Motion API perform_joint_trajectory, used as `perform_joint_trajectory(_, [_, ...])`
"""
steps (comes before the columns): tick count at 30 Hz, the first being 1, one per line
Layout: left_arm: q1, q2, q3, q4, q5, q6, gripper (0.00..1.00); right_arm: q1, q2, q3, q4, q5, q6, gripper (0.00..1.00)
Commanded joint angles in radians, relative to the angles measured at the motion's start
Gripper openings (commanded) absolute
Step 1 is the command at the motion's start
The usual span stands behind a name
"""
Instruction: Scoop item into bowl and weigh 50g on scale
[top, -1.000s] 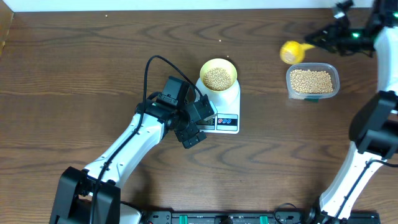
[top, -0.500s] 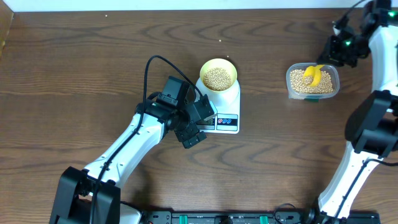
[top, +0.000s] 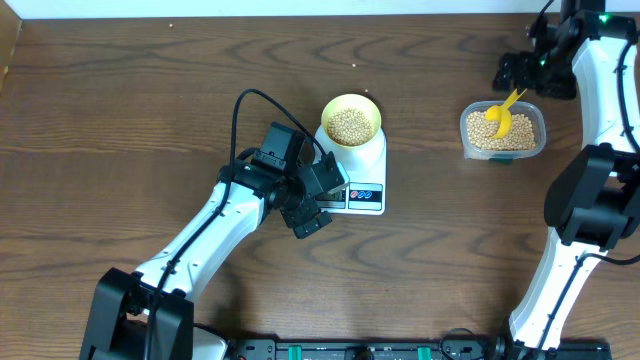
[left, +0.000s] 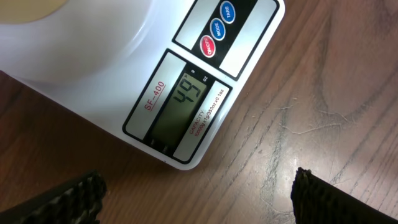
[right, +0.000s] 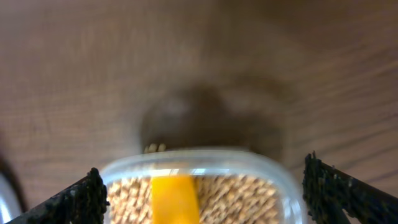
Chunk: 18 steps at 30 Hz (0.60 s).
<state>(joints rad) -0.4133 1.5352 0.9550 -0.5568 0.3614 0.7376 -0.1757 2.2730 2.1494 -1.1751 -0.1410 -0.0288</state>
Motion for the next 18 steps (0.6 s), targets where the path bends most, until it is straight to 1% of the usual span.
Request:
perform_joint_trajectory(1, [0.003, -0.003, -0.002, -0.003, 0.013, 0.010, 0.98, 0.001, 0.012, 0.091, 0.060, 0.045, 0.014, 0.99])
perform_joint_trajectory(6, [0.003, -0.003, -0.002, -0.003, 0.012, 0.010, 0.98, 0.000, 0.012, 0.108, 0.197, 0.045, 0.013, 0.99])
perform_joint_trajectory(18, [0.003, -0.003, -0.002, -0.003, 0.012, 0.010, 0.98, 0.000, 0.012, 0.108, 0.194, 0.045, 0.013, 0.99])
